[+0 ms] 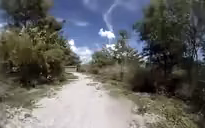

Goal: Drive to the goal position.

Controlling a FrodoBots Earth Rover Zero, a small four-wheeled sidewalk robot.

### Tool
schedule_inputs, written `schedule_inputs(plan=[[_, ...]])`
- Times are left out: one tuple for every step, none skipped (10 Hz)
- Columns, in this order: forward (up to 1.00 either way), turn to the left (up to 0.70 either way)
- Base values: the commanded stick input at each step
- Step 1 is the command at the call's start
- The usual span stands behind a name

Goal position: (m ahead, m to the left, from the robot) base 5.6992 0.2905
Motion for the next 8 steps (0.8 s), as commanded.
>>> schedule_inputs(plan=[[0.81,0.32],[0.81,0.32],[0.81,0.25],[0.83,0.05],[0.84,0.0],[0.84,0.0],[0.84,0.0],[0.84,0.0]])
